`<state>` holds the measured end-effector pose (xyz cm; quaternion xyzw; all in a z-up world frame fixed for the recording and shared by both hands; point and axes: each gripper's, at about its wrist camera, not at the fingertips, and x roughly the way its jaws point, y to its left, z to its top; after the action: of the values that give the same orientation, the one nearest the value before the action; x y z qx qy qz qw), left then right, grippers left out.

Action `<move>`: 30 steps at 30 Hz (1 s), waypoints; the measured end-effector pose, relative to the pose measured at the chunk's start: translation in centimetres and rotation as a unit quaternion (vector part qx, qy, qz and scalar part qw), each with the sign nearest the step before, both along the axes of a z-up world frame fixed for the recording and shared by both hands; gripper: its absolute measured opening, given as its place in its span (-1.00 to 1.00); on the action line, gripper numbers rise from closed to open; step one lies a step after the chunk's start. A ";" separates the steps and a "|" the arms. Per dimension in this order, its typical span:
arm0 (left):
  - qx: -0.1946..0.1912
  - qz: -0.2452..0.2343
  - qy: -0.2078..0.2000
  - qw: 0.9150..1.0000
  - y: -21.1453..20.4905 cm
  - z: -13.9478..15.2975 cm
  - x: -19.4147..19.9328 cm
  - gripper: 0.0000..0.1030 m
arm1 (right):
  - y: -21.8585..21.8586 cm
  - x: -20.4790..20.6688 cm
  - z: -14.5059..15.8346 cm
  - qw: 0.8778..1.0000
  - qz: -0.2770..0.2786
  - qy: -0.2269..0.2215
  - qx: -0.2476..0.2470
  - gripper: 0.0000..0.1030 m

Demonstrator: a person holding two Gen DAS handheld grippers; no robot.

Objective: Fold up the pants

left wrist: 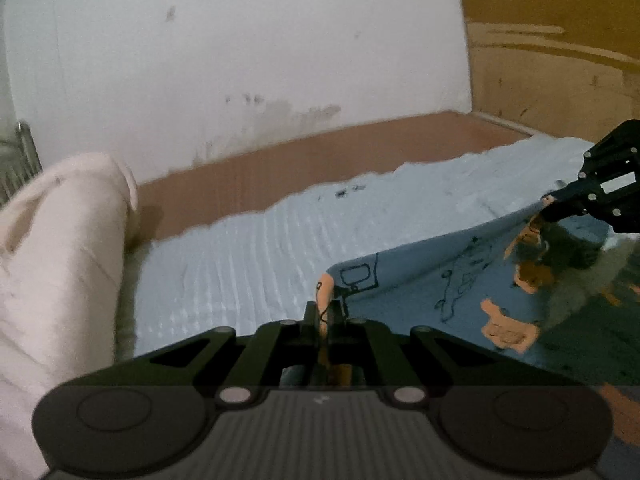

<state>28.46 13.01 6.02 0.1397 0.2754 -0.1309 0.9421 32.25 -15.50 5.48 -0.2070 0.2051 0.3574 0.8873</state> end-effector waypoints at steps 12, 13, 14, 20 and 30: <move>0.050 -0.038 -0.073 0.995 -3.1 0.8 -13.5 -0.94 | -2.5 -13.8 1.7 0.999 -0.001 -0.041 0.031 -0.99; 0.057 -0.043 -0.075 0.995 -3.5 0.3 -14.5 -0.94 | -2.7 -14.4 1.5 0.999 -0.002 -0.042 0.031 -0.99; 0.063 -0.046 -0.076 0.994 -3.7 -0.1 -15.2 -0.94 | -2.8 -15.2 1.1 0.999 -0.002 -0.044 0.029 -0.99; 0.088 -0.053 -0.063 0.993 -5.0 -3.5 -18.0 -0.94 | -2.6 -19.8 -1.6 0.999 -0.010 -0.042 0.017 -0.99; 0.138 -0.051 -0.068 0.987 -5.9 -7.4 -19.2 -0.94 | -1.5 -22.9 -5.9 0.999 -0.014 -0.035 -0.008 -0.99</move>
<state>9.25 7.12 -1.43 0.2902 0.2191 -0.1295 0.9225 9.31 -17.00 -0.38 -0.2237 0.1793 0.3358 0.8972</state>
